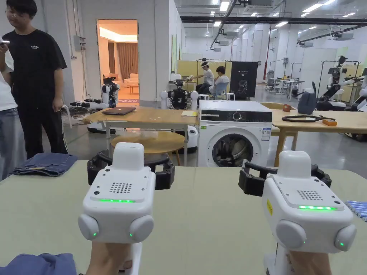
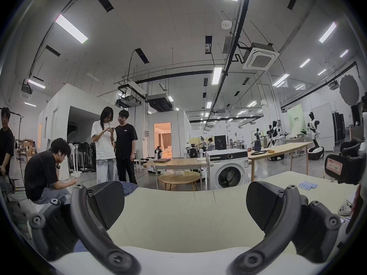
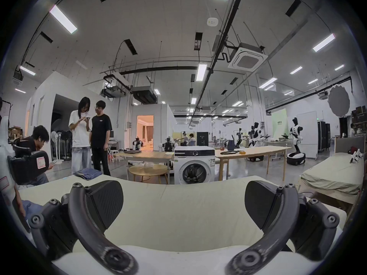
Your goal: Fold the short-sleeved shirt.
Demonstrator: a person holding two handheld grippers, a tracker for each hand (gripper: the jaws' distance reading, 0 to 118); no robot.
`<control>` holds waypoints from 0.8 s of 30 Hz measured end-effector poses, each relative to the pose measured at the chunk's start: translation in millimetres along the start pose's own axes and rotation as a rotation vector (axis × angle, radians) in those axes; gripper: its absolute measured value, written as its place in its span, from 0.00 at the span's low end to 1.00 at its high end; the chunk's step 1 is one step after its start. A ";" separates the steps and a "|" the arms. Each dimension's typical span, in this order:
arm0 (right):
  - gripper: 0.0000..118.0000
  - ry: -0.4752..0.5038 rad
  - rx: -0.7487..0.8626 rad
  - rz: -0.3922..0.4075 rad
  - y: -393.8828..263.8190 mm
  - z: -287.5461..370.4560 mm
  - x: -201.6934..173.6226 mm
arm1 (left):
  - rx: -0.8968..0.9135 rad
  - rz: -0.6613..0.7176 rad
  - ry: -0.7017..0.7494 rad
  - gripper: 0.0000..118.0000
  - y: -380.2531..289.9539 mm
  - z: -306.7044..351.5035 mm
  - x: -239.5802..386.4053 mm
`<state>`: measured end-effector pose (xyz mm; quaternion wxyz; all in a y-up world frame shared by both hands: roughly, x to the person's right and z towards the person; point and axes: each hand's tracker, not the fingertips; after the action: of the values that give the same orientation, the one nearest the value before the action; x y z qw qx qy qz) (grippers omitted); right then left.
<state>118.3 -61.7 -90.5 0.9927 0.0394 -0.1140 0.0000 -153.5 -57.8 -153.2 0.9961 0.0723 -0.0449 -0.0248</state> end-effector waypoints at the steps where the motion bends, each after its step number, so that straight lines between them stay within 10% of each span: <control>1: 1.00 0.002 -0.004 0.005 0.5 0.0 -1.2 | 0.012 0.007 -0.001 1.00 0.2 0.6 -0.2; 24: 1.00 0.008 -0.016 0.050 -1.2 5.4 -5.3 | 0.014 -0.025 0.013 1.00 5.6 8.2 2.3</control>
<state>112.0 -63.3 -86.6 0.9931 0.0287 -0.1111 0.0242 -151.7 -53.6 -144.0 0.9954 0.0801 -0.0375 -0.0367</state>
